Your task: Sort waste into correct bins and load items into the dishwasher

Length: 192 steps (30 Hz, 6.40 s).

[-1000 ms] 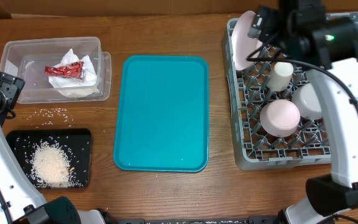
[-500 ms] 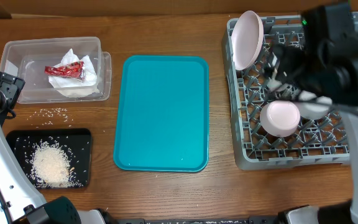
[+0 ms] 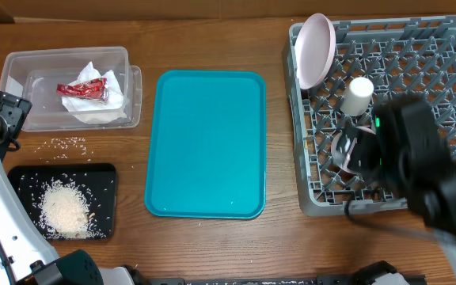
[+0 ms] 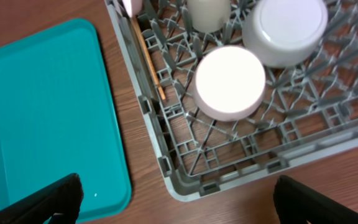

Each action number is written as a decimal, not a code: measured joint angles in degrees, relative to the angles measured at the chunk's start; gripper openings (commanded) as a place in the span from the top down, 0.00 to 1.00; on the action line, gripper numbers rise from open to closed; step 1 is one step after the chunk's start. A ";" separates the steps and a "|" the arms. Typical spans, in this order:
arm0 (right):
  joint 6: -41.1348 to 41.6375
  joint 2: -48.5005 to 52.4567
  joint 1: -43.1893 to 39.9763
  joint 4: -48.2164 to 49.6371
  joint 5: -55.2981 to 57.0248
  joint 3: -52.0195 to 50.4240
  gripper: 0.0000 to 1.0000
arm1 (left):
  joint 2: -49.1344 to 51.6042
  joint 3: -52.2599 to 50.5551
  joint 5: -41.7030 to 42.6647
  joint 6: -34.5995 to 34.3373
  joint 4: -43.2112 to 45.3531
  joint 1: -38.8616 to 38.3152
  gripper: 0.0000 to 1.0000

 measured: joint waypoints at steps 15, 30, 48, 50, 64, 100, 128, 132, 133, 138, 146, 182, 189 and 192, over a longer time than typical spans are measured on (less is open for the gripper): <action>4.24 -10.58 0.90 6.67 -2.05 -19.34 0.00 | 0.00 0.00 -0.13 0.00 -0.07 0.00 0.00; 4.26 -1.84 0.90 6.84 -2.49 -19.34 0.00 | 0.00 0.00 -0.13 0.00 -0.07 0.00 0.00; 4.15 -5.81 0.61 6.64 -3.54 -19.39 0.00 | 0.00 0.00 -0.13 0.00 -0.07 0.00 0.00; 3.45 -8.48 -0.42 9.29 -3.74 -19.54 0.00 | 0.00 0.00 -0.13 0.00 -0.07 0.00 0.00; -12.33 -31.26 -12.04 50.97 -17.70 -47.74 0.00 | 0.00 0.00 -0.15 0.00 -0.07 0.00 0.00; -15.15 -62.20 -16.02 82.44 -18.25 -82.38 0.00 | 0.00 0.00 -0.15 0.00 -0.07 0.00 0.00; -32.20 -62.20 -22.84 78.90 -15.26 -82.38 0.00 | 0.00 0.00 -0.13 0.00 -0.07 0.00 0.00; -31.34 -62.20 -24.70 78.93 -15.23 -82.38 0.00 | 0.00 0.00 -0.13 0.00 -0.07 0.00 0.00; -31.28 -62.20 -25.00 78.93 -15.23 -82.38 0.00 | 0.00 0.00 -0.13 0.00 -0.07 0.00 0.00; -30.73 -62.20 -25.33 78.95 -15.28 -82.38 0.00 | 0.00 0.00 -0.13 0.00 -0.07 0.00 0.00; -31.52 -62.20 -25.33 78.90 -14.84 -82.38 0.00 | 0.00 0.00 -0.13 0.00 -0.07 0.00 0.00; -35.89 -62.20 -25.33 78.93 -14.84 -82.38 0.00 | 0.00 0.00 -0.13 0.00 -0.07 0.00 0.00; -35.91 -62.20 -25.33 78.90 -14.84 -82.38 0.00 | 0.00 0.00 -0.13 0.00 -0.07 0.00 0.00; -35.87 -62.20 -25.33 78.93 -14.80 -82.38 0.00 | 0.00 0.00 -0.13 0.00 -0.07 0.00 0.00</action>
